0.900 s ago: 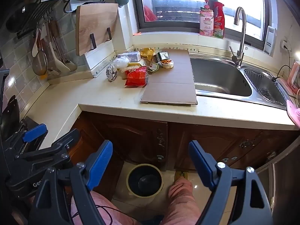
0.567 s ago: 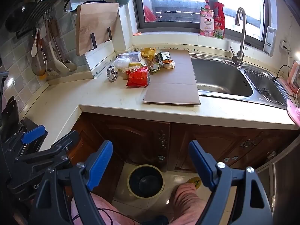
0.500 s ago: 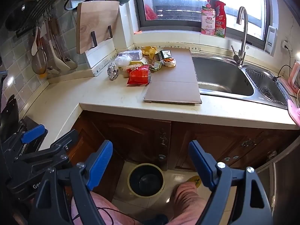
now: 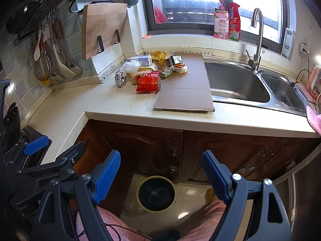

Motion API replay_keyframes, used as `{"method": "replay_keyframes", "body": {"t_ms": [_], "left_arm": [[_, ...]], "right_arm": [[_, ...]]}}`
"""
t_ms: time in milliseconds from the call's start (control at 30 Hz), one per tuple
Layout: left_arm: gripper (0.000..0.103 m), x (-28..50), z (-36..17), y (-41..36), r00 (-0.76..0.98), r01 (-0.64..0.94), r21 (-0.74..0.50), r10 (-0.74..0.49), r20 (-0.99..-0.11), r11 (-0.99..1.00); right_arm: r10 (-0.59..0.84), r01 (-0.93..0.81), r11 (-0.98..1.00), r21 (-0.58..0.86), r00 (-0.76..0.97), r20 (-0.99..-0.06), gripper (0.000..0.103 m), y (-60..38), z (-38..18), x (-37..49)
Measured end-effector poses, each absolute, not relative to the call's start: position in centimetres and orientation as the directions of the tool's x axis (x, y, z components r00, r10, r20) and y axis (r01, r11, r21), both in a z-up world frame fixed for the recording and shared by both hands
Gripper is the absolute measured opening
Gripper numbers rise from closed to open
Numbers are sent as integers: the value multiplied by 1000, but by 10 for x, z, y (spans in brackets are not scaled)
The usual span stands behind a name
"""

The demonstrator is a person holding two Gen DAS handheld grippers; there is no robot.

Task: Collect trash

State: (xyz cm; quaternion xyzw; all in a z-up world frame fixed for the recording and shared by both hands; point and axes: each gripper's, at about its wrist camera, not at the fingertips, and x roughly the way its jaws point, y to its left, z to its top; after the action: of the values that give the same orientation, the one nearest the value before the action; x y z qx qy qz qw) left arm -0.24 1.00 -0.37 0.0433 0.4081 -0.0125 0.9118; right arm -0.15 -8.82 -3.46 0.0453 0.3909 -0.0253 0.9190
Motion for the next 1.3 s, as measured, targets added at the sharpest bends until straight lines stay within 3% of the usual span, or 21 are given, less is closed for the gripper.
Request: {"method": "replay_keyframes", "body": {"t_ms": [1300], "left_arm": [[88,-2,9,16,696,49,76,21,-718,996]], "right_arm": [[-35,74,997,29,734,-678,84,-79,-21,-2]]}}
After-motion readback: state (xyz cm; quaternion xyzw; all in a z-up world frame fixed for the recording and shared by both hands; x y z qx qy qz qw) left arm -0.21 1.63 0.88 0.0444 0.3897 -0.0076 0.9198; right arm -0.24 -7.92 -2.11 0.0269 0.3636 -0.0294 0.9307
